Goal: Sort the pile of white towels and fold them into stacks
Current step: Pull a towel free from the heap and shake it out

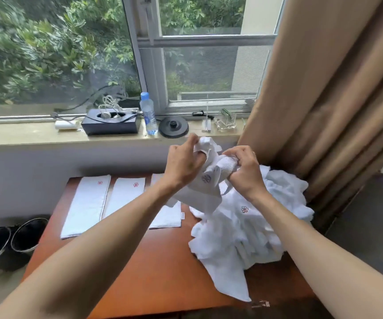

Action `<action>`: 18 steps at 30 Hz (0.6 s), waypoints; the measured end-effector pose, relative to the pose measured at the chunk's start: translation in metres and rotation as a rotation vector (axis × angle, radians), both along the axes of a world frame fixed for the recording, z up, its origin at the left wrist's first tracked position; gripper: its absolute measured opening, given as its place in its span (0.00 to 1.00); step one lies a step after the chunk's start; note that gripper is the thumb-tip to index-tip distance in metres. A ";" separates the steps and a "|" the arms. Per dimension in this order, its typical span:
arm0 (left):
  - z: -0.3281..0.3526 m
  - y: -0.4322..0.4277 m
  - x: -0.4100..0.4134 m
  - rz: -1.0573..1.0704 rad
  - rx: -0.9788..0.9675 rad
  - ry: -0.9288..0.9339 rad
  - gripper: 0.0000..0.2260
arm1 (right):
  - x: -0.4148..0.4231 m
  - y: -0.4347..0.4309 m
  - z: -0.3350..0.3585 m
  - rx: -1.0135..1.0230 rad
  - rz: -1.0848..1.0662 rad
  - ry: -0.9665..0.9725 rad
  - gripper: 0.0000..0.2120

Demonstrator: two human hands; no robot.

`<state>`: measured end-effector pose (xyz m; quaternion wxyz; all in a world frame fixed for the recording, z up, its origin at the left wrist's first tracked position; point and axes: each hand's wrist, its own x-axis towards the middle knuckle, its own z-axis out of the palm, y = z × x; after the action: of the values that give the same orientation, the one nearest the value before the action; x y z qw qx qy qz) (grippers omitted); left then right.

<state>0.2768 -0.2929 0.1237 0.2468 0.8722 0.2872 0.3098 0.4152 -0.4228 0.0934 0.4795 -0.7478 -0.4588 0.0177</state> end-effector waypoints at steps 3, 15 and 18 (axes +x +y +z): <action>0.012 -0.039 0.036 -0.083 -0.069 0.007 0.09 | 0.035 -0.039 0.013 0.025 -0.056 -0.023 0.14; 0.027 -0.087 0.141 -0.277 -0.196 -0.107 0.08 | 0.117 -0.122 0.031 -0.021 -0.151 -0.078 0.14; 0.024 -0.103 0.165 -0.297 -0.216 -0.173 0.07 | 0.130 -0.144 0.037 -0.052 -0.169 -0.119 0.18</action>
<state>0.4419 -0.3963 0.1473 0.4056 0.8436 0.1645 0.3112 0.5451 -0.5672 0.1303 0.4316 -0.7958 -0.4213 -0.0550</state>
